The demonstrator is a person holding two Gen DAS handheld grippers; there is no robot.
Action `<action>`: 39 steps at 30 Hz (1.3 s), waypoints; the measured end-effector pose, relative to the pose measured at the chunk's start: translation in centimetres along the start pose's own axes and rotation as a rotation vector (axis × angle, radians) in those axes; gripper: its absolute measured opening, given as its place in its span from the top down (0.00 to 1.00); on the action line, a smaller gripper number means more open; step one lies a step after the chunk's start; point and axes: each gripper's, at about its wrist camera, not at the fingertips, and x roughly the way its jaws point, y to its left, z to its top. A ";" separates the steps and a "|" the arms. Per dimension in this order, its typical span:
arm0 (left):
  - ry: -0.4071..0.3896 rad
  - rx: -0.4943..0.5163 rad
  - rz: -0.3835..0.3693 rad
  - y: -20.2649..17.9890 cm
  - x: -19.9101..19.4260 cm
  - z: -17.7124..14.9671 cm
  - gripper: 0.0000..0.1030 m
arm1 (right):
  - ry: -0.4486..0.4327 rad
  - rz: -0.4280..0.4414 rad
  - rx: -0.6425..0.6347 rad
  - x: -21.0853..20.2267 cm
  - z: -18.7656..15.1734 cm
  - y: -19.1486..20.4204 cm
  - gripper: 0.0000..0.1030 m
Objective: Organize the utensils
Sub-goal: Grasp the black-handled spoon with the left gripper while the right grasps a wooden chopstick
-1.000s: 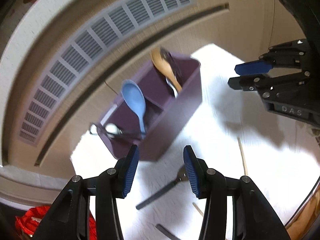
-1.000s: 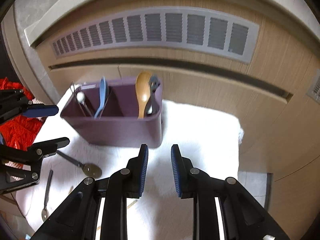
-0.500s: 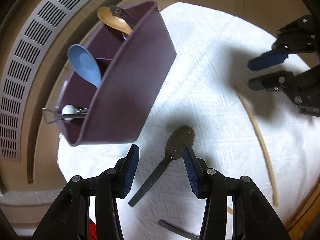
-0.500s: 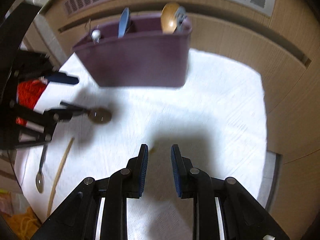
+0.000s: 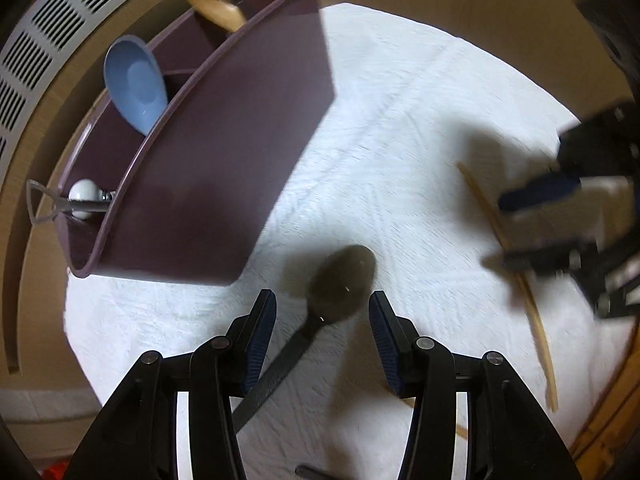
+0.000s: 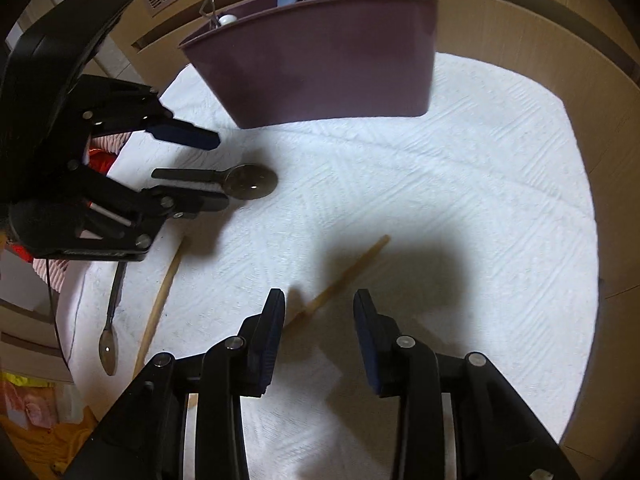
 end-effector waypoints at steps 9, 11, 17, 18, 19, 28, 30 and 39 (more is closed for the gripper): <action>-0.039 -0.154 -0.080 1.1 0.8 -1.0 0.53 | -0.016 -0.061 -0.069 1.4 1.3 1.1 0.87; -0.042 -0.186 -0.092 1.4 0.6 -1.0 0.60 | -0.013 -0.050 -0.071 1.5 1.7 0.7 0.90; -0.074 -0.193 -0.010 -0.6 -0.6 -0.5 0.78 | -0.032 -0.053 -0.042 0.8 2.4 -1.5 0.93; -0.082 -0.206 -0.004 -0.8 -0.9 -0.4 0.81 | -0.037 -0.058 -0.039 0.8 2.6 -1.9 0.93; -0.090 -0.216 0.001 -0.9 -1.2 -0.3 0.86 | -0.039 -0.060 -0.037 0.8 3.0 -2.2 0.93; -0.108 -0.348 -0.060 1.2 -2.3 -0.5 0.90 | -0.082 -0.113 -0.018 0.4 4.1 -3.8 0.93; -0.093 -0.343 -0.052 1.0 -1.9 -0.6 0.90 | -0.082 -0.109 -0.007 0.5 4.2 -4.2 0.91; -0.074 -0.156 -0.043 -0.7 -0.7 0.8 0.51 | -0.089 -0.078 0.000 0.4 3.3 -4.6 0.81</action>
